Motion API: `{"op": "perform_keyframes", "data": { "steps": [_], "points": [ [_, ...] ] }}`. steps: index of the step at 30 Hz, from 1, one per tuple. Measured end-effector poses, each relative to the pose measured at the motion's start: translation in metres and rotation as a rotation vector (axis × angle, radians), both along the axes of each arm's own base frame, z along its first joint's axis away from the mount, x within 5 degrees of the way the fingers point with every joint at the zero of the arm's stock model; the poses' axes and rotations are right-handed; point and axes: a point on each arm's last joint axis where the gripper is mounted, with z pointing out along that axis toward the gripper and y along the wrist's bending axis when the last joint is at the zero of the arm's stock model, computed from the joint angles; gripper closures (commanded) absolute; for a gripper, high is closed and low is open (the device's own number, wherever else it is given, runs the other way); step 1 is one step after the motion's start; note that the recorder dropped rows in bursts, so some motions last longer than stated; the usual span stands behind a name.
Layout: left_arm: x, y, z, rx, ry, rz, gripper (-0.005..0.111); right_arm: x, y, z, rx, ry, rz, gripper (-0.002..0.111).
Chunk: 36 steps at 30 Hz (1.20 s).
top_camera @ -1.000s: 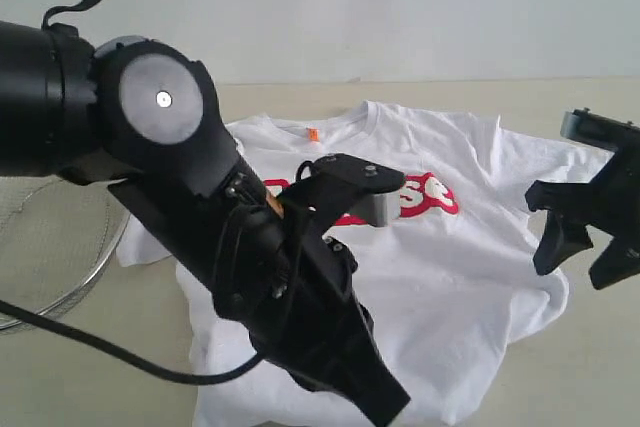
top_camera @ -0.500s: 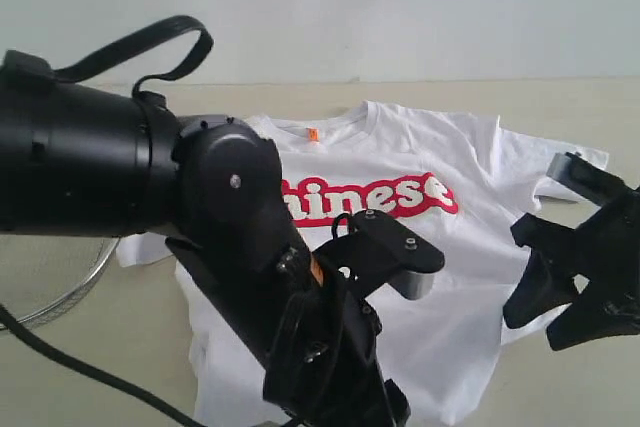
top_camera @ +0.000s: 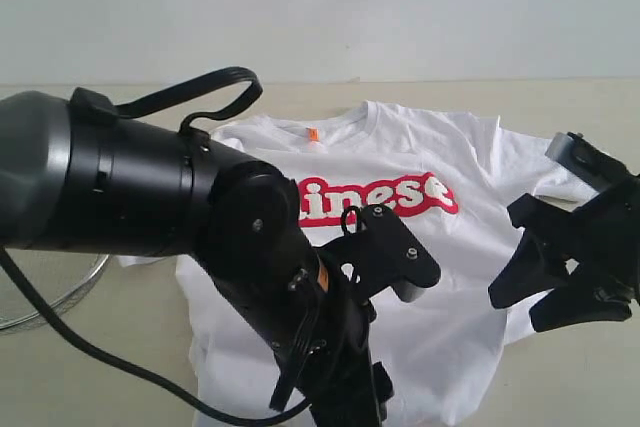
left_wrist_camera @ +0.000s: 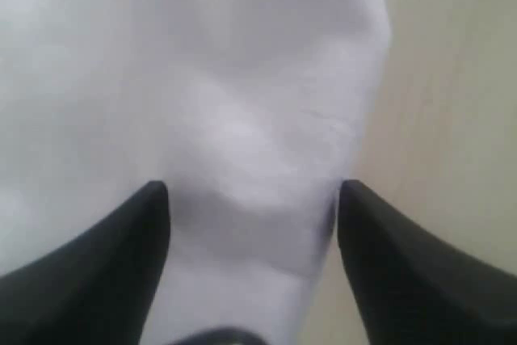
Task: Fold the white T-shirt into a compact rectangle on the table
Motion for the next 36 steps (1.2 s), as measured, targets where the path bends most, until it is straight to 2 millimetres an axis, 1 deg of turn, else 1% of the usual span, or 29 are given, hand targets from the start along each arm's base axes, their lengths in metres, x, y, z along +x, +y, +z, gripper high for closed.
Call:
{"op": "perform_keyframes", "data": {
  "steps": [12,14,15,16,18,22,26,29,33,36],
  "points": [
    [-0.001,0.0,-0.003,0.014,0.019,0.0,0.05,0.002,0.0,0.0,0.003,-0.015,-0.009,0.062],
    [-0.001,0.0,-0.004,0.009,0.023,0.007,0.056,0.002,0.0,0.0,0.003,-0.017,-0.012,0.062],
    [-0.001,-0.001,-0.005,0.009,0.025,0.009,0.07,0.002,0.0,0.0,0.003,-0.017,-0.012,0.062],
    [-0.001,-0.001,-0.01,0.018,0.035,0.012,0.087,0.002,0.0,0.0,0.002,-0.018,-0.013,0.062],
    [0.0,-0.002,-0.016,0.027,0.046,0.017,0.102,0.002,0.0,0.0,0.002,-0.018,-0.013,0.062],
    [0.002,-0.004,-0.017,0.01,0.028,0.027,0.102,0.003,0.0,0.0,0.004,-0.021,-0.02,0.062],
    [0.015,-0.013,-0.004,0.0,-0.054,0.042,0.102,0.004,0.002,0.002,0.031,-0.036,-0.025,0.062],
    [0.029,-0.014,0.006,0.002,-0.1,0.073,0.102,0.004,0.005,0.009,0.072,-0.066,-0.02,0.062],
    [0.049,-0.007,0.019,0.043,-0.145,0.118,0.102,0.001,0.008,0.021,0.096,-0.112,-0.005,0.062],
    [0.061,0.002,0.023,0.074,-0.16,0.145,0.102,-0.002,0.009,0.03,0.099,-0.146,-0.002,0.062]
  ]
}}
